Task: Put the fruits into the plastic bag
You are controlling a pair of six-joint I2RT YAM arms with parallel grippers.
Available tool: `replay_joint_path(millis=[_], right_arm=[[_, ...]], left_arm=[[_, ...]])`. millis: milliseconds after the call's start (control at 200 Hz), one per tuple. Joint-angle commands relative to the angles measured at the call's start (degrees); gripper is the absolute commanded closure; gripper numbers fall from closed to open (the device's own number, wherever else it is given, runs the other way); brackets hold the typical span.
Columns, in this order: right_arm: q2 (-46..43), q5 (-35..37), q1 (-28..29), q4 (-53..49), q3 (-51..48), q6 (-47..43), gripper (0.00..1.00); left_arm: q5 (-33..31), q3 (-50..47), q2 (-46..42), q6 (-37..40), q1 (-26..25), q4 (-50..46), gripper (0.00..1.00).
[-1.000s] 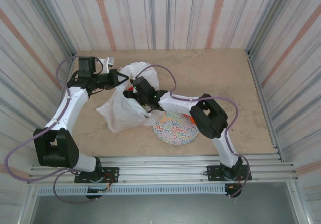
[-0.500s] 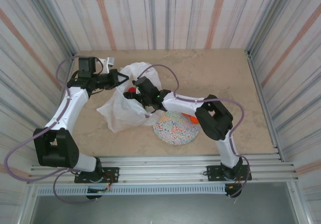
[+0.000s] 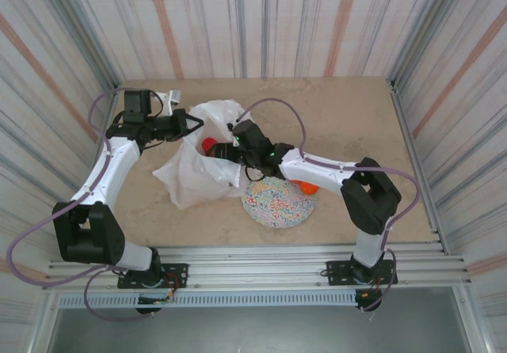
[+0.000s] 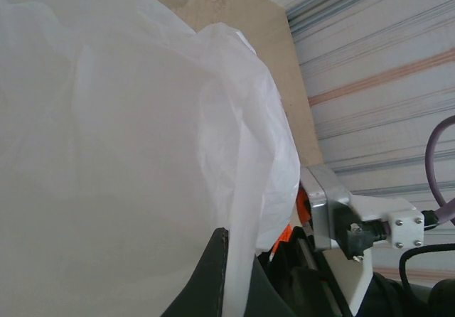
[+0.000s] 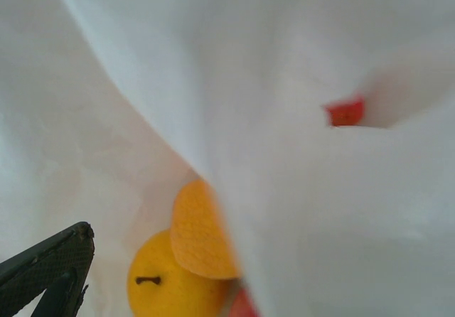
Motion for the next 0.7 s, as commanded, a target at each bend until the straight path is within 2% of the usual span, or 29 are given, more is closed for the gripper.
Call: replay_joint_path(millis=[0,426,691], right_arm=[[-4.93,4.08,-1.18,-1.07,-2.93,-2.0,0.01],[-17.92,7.19,-6.3,-4.45,-12.59,-4.56,0.01],[-26.76,14.82,-9.84,-19.41,-16.2,-13.8,0.01]], left_arm=[[1.33,1.1,-0.28,0.24,-0.16,-0.59,1.0],[1.06,1.07,-0.08,0.37,-0.16,-0.59,1.0],[1.15,1.14,-0.13,0.33,-0.17,-0.58,1.0]])
